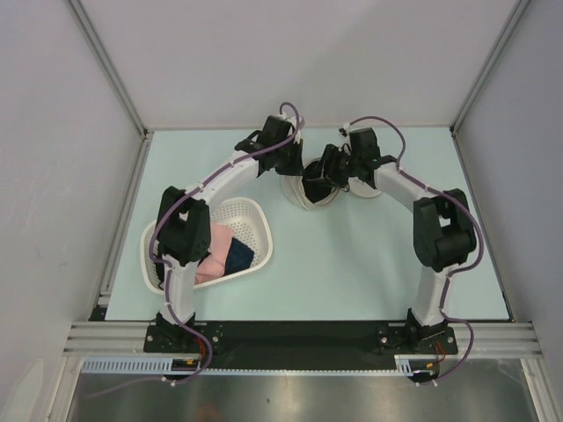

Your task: Place the bra in the laundry bag and zip it closed

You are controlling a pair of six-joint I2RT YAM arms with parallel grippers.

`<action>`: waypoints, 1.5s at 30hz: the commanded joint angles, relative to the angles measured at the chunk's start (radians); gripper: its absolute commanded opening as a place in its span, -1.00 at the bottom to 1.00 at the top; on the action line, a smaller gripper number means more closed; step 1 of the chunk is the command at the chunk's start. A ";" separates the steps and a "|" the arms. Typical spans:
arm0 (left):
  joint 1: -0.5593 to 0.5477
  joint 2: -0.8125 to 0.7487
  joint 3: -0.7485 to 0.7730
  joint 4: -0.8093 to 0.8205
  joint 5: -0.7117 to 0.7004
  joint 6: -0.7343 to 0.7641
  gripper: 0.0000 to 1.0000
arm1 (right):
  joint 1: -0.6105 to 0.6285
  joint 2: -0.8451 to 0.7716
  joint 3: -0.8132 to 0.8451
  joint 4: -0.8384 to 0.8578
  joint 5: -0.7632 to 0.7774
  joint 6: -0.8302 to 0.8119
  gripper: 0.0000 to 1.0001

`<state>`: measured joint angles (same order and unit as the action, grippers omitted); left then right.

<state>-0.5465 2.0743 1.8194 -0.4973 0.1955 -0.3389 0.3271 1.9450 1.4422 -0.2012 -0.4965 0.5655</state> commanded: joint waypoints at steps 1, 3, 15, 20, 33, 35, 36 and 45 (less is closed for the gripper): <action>0.010 -0.023 -0.014 0.008 0.028 0.008 -1.00 | -0.046 -0.168 -0.116 -0.078 0.133 -0.058 0.18; 0.010 -0.028 -0.019 0.008 0.027 0.012 -1.00 | -0.069 -0.222 -0.178 -0.032 0.164 -0.036 0.20; 0.011 -0.034 -0.029 0.019 0.055 0.006 -1.00 | -0.207 -0.232 -0.515 0.377 0.121 0.233 0.48; 0.017 -0.040 -0.035 0.019 0.056 0.008 -0.99 | -0.286 -0.215 -0.620 0.563 0.085 0.441 0.75; 0.016 -0.045 -0.043 0.026 0.074 -0.002 -1.00 | -0.287 -0.044 -0.552 0.609 0.297 0.700 0.68; 0.017 -0.049 -0.046 0.028 0.079 -0.002 -1.00 | -0.278 -0.032 -0.537 0.602 0.343 0.726 0.57; 0.017 -0.049 -0.049 0.026 0.079 -0.002 -1.00 | -0.278 -0.028 -0.526 0.591 0.352 0.740 0.47; 0.036 -0.100 -0.065 0.031 0.102 -0.032 -0.99 | -0.260 -0.072 -0.364 0.455 0.358 0.507 -1.00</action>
<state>-0.5308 2.0586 1.7626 -0.4881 0.2661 -0.3431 0.0467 1.9221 0.9600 0.3336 -0.1741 1.2156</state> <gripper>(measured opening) 0.009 0.046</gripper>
